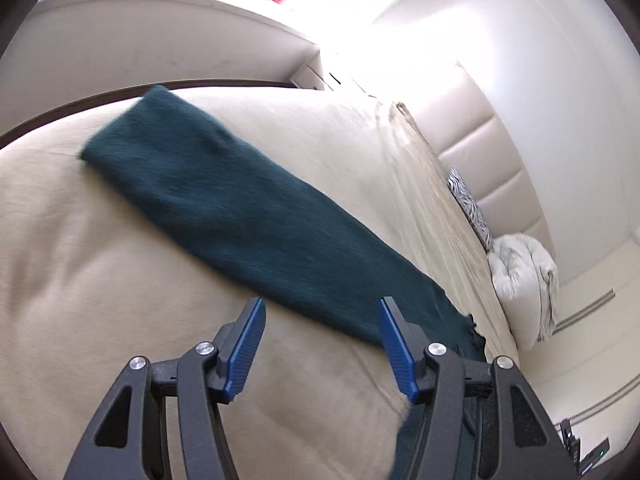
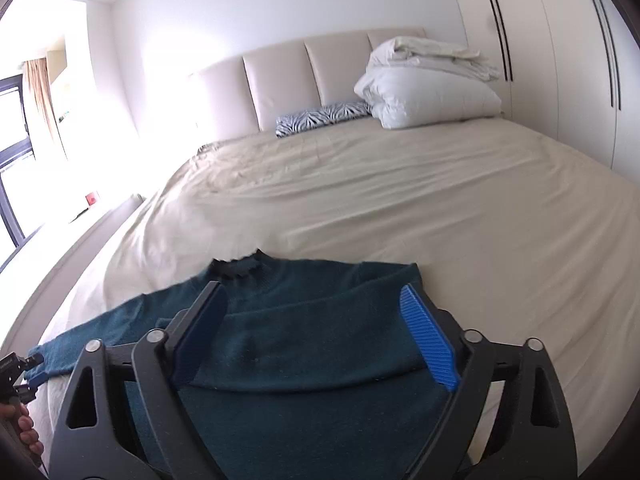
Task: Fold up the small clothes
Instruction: 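Grasp the other sleeve with the left gripper and lift it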
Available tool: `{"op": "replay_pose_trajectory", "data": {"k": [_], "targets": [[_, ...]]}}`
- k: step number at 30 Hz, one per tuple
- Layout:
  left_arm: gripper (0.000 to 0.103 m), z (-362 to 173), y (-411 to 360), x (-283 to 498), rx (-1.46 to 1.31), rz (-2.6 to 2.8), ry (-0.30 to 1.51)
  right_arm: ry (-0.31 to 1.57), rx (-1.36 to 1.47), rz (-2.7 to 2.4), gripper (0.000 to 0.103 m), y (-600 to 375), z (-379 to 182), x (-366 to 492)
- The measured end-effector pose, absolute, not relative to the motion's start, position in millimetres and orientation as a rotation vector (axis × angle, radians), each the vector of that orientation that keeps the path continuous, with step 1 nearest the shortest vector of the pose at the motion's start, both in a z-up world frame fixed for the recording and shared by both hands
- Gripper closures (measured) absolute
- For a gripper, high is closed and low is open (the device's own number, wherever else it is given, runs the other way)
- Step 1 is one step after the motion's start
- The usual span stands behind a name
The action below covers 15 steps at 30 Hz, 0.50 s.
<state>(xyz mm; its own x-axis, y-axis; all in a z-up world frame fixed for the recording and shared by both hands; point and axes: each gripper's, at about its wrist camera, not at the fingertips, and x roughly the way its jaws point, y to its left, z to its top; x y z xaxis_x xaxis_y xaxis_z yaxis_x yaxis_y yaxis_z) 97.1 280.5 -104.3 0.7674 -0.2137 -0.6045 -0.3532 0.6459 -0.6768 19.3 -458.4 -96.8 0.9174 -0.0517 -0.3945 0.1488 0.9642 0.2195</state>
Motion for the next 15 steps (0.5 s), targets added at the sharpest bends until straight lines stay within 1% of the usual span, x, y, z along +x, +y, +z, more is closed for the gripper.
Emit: {"op": "replay_pose_trajectory", "data": {"k": [6, 8, 12, 14, 15], "targets": [[0.043, -132, 361, 65, -1.133, 0.265, 0.639, 0.467, 0.265, 0.072, 0.010, -382, -91, 15], [0.043, -142, 376, 69, -1.216, 0.248, 0.612, 0.496, 0.303, 0.118, 0.010, -366, -95, 15], [0.044, -150, 389, 96, -1.266, 0.228, 0.597, 0.546, 0.360, 0.156, 0.010, -348, -103, 8], [0.053, -157, 394, 111, -1.283, 0.236, 0.611, 0.578, 0.406, 0.176, 0.010, -351, -110, 7], [0.060, -160, 396, 116, -1.294, 0.239, 0.616, 0.589, 0.431, 0.179, 0.012, -353, -113, 7]]}}
